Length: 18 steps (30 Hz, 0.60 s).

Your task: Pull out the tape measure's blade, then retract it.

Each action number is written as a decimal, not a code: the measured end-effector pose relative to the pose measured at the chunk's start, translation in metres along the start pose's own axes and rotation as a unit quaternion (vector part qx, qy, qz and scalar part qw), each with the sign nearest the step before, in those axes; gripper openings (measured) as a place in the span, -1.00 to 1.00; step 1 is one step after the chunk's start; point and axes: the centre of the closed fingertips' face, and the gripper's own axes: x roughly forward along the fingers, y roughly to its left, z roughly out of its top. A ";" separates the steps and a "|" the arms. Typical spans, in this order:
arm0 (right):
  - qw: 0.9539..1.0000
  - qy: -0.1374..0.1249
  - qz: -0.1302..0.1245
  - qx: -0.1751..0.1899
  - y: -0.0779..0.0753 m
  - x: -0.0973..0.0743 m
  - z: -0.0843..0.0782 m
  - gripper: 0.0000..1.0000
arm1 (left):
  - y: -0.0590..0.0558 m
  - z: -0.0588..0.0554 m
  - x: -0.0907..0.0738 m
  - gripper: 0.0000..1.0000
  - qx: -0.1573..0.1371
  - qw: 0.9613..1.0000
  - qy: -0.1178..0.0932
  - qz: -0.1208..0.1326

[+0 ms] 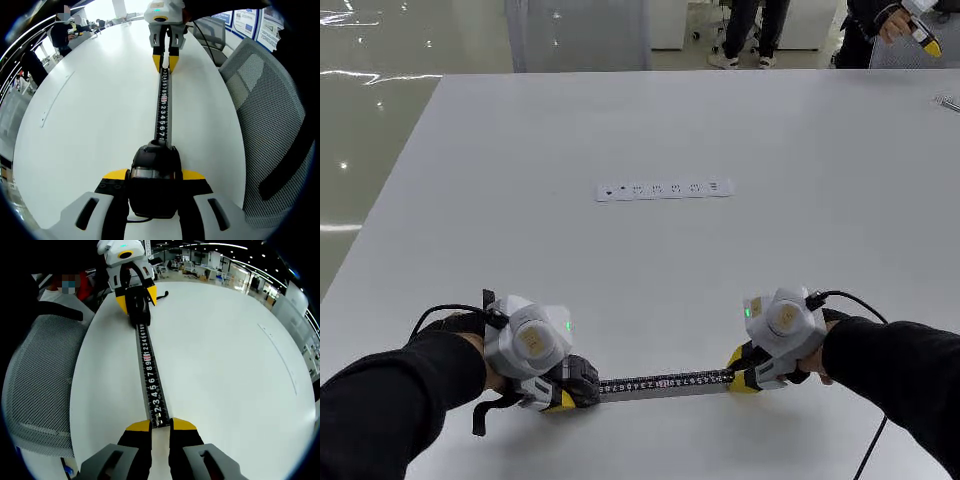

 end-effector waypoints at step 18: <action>1.000 0.008 -0.004 0.007 -0.003 -0.007 -0.014 -0.84 | 0.000 0.000 0.000 -0.35 0.002 1.000 -0.001 -0.001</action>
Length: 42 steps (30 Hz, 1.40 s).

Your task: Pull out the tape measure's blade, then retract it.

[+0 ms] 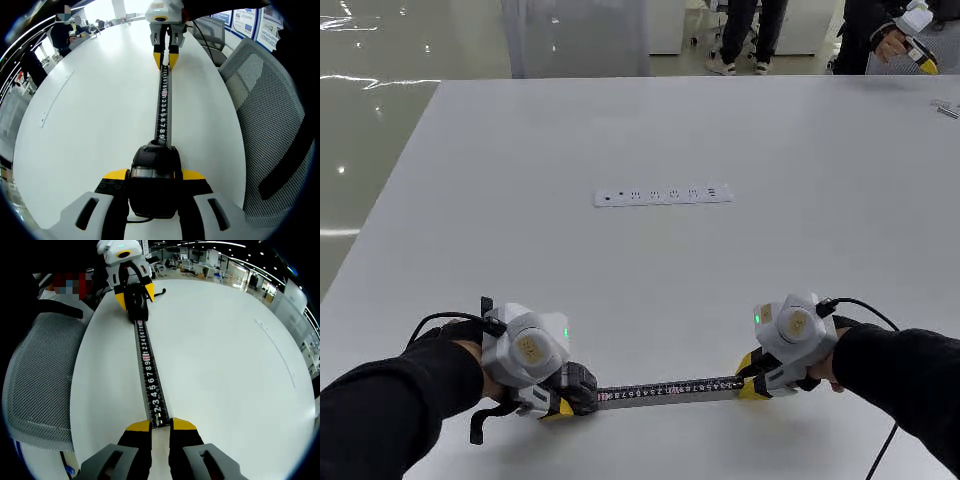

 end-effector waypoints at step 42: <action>1.000 0.008 -0.007 0.018 -0.003 -0.011 -0.020 -0.84 | 0.003 0.000 0.001 -0.35 0.001 1.000 -0.002 0.002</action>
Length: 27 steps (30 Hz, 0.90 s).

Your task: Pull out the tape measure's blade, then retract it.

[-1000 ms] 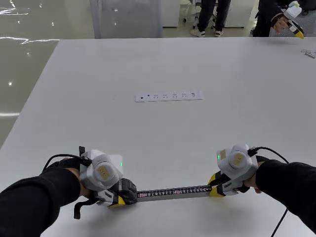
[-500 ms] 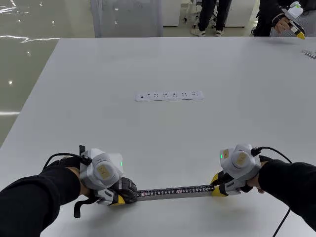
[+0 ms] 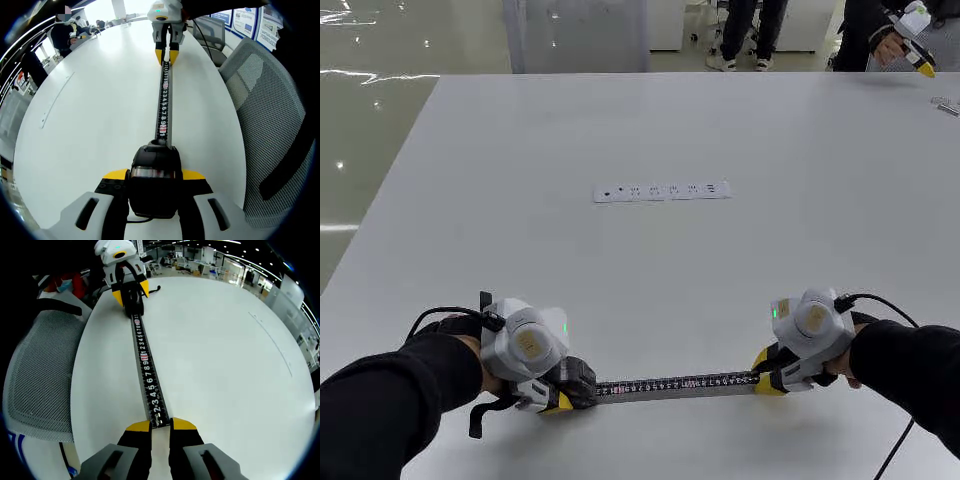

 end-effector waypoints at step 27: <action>1.000 0.003 0.002 0.003 -0.001 -0.001 -0.003 -0.82 | -0.001 0.000 -0.001 -0.35 -0.002 1.000 -0.003 0.001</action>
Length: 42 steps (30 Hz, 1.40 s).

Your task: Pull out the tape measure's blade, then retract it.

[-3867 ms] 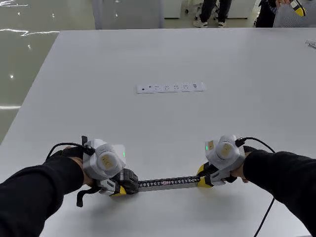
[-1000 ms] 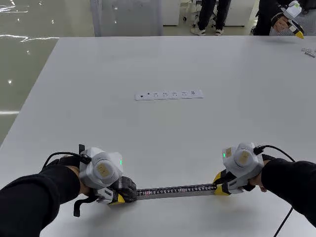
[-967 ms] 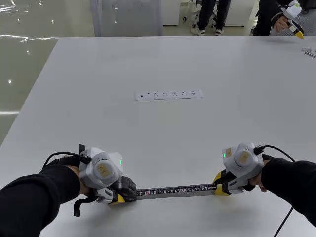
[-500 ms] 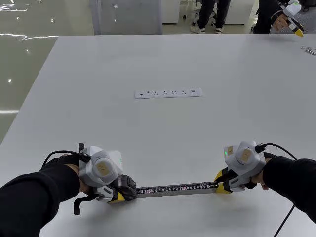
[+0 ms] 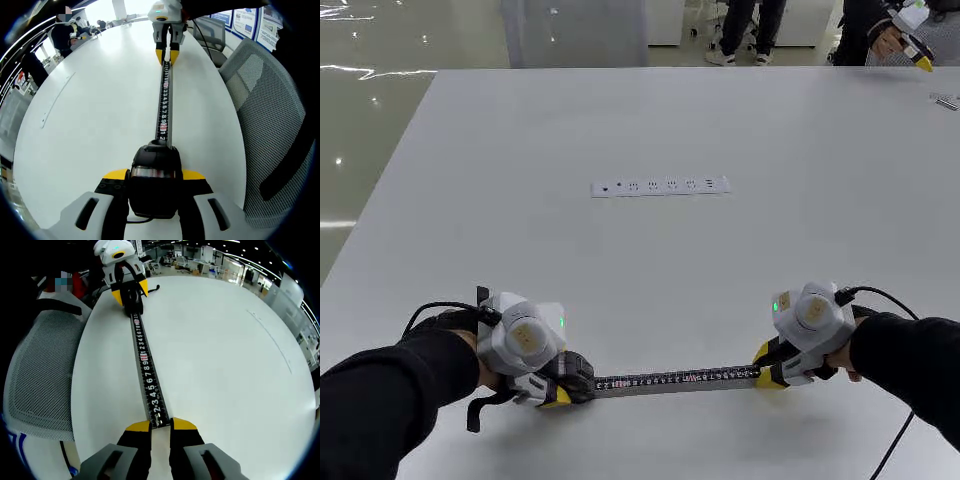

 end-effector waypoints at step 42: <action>0.998 0.023 -0.022 -0.054 0.001 -0.015 0.009 -0.47 | 0.008 0.004 -0.019 -0.03 -0.018 1.000 -0.017 0.001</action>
